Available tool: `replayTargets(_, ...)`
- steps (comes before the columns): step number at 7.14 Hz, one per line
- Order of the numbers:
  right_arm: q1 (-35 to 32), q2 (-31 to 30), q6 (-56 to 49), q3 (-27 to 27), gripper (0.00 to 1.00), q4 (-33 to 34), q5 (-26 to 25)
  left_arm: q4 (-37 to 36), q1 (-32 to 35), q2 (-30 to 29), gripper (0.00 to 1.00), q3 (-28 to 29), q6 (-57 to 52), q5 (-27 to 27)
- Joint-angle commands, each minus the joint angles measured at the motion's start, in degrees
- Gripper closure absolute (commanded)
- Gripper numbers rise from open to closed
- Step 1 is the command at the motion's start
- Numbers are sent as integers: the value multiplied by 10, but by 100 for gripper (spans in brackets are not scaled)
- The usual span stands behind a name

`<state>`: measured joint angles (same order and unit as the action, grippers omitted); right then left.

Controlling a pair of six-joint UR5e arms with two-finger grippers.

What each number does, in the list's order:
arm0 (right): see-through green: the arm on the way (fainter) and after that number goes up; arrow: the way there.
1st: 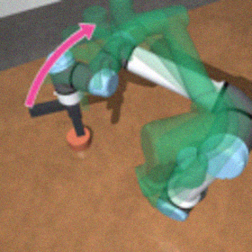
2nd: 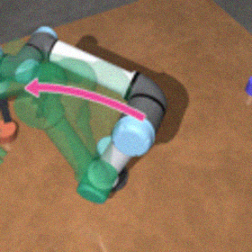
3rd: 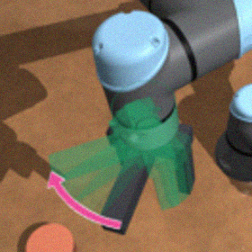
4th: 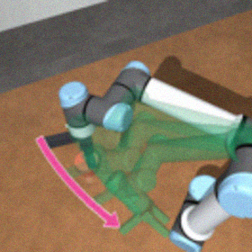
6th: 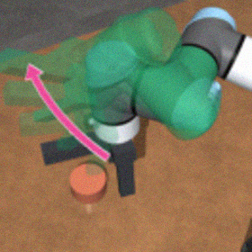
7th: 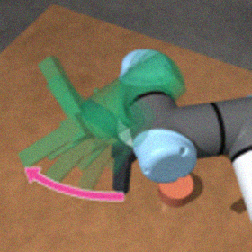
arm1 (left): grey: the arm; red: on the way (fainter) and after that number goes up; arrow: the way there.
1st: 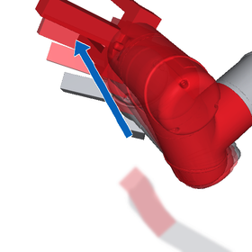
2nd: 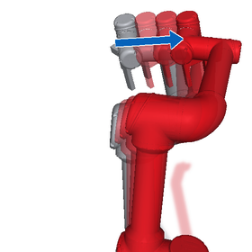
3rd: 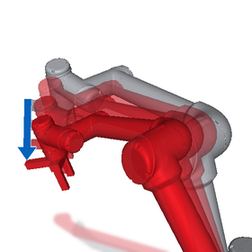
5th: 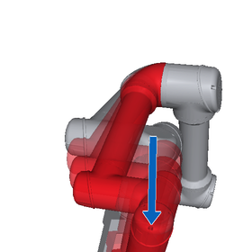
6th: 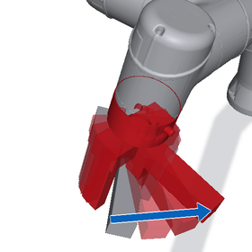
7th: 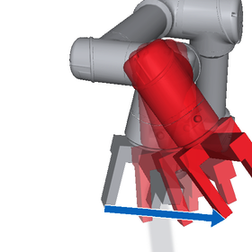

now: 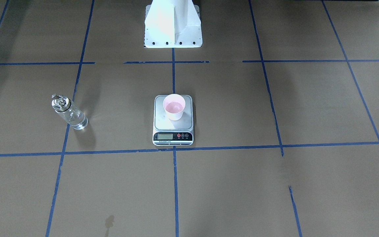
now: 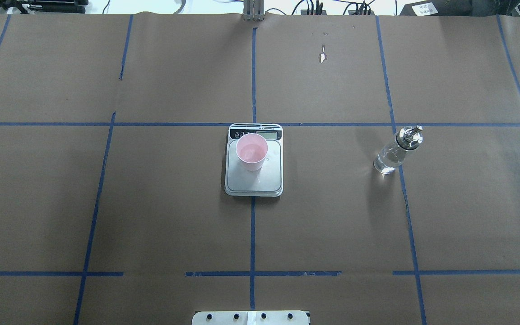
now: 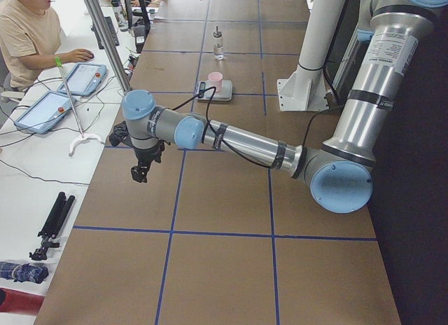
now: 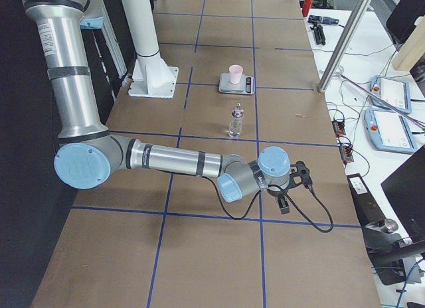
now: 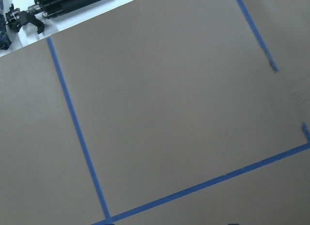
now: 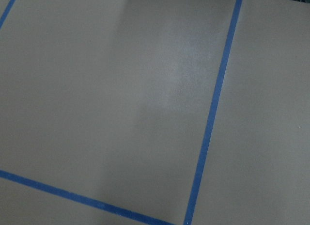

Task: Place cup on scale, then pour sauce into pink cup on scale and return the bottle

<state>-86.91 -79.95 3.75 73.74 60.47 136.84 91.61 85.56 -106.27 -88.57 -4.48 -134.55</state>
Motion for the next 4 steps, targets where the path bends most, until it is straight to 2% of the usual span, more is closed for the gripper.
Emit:
replayTargets(1, -4, 6, -123, 44, 0, 189, 2, 4, 8, 29, 0, 12, 4, -11)
replayTargets(2, -12, 31, -188, 63, 0, 319, 0, 0, 8, 41, 0, 11, 17, -12)
replayTargets(3, -34, 41, -248, 83, 0, 420, -3, 2, 8, 59, 0, 10, 71, -25)
replayTargets(4, -45, 39, -275, 115, 0, 454, -5, 7, 6, 82, 0, 14, 75, -22)
